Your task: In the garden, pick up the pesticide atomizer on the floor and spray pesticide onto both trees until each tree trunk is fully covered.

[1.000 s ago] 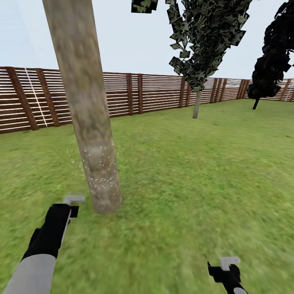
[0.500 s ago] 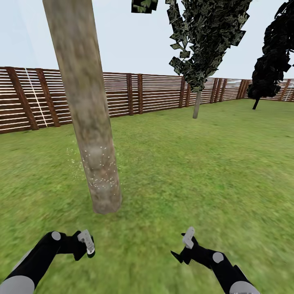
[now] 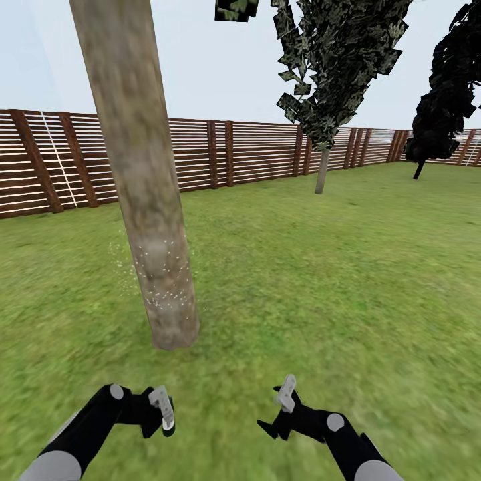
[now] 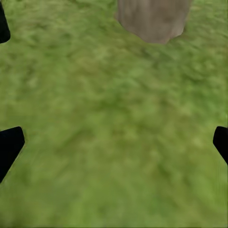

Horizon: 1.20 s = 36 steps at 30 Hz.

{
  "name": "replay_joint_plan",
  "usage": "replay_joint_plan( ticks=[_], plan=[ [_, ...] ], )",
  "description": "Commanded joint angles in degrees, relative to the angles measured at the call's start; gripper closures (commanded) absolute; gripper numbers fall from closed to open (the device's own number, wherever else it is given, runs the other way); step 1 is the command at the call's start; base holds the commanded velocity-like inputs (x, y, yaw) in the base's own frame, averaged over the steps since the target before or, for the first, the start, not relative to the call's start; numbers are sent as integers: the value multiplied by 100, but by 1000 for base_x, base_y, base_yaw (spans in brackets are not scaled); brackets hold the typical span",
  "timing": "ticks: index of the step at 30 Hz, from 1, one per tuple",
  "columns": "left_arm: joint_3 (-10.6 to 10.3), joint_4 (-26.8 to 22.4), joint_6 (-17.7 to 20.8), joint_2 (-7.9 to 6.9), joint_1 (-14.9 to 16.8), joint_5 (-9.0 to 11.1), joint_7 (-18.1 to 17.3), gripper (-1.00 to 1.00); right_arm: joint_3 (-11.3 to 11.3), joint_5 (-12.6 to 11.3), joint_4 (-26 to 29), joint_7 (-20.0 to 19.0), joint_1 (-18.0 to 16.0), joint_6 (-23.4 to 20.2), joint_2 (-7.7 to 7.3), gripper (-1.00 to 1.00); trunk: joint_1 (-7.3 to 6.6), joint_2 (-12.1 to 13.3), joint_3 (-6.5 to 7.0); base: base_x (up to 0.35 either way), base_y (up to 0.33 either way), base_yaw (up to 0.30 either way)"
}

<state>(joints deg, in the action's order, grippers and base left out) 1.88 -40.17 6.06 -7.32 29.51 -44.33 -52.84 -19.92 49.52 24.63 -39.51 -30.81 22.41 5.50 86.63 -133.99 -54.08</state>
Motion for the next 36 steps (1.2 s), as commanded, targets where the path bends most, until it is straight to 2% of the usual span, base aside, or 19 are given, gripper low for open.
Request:
replay_joint_plan(
  ticks=[1,3,4,5,9,11,14,19,24,29,33,36],
  plan=[
    [-17,-9,59,37,13,-42,-40,100,-15,50,7,-62,-4,26,40,-100,-1,-3,-6,0,0,0],
    [-81,-5,92,102,26,-101,-42,100,50,56,11,-127,-4,26,105,-100,-1,-3,-6,0,0,0],
    [-114,-3,102,135,27,-130,-42,100,83,57,19,-159,-4,26,138,100,-1,-3,-6,0,0,0],
    [-1206,-1,108,367,28,-344,-42,100,716,57,26,-695,-4,24,253,100,-1,-3,-6,0,0,0],
    [-1263,0,114,459,45,-357,-55,100,718,56,43,-894,-4,23,259,100,-1,-3,-6,0,0,0],
    [-1268,0,117,571,46,-529,-52,100,718,51,49,-989,-4,21,261,100,-1,-3,-6,0,0,0],
    [-1260,7,123,765,45,-971,-51,100,719,49,57,-1097,-4,22,357,100,-1,-3,-6,0,0,0],
    [-1266,11,123,944,38,-1117,-49,100,718,49,68,-1128,-8,23,407,100,-1,-3,-6,0,0,0],
    [-1256,12,131,1178,37,-1484,-49,100,718,42,82,-1129,-13,23,449,100,-1,-3,-6,0,0,0],
    [-1258,149,130,1215,21,-1560,-45,100,718,39,257,-1129,-13,21,450,100,-1,-3,-6,0,0,0],
    [-1458,289,138,1295,20,-1696,-31,100,718,39,269,-1129,-13,20,450,100,-1,-3,-6,0,0,0],
    [-1493,298,142,1343,27,-1718,-19,100,718,33,270,-1129,-13,20,450,100,-1,-3,-6,0,0,0]
  ],
)
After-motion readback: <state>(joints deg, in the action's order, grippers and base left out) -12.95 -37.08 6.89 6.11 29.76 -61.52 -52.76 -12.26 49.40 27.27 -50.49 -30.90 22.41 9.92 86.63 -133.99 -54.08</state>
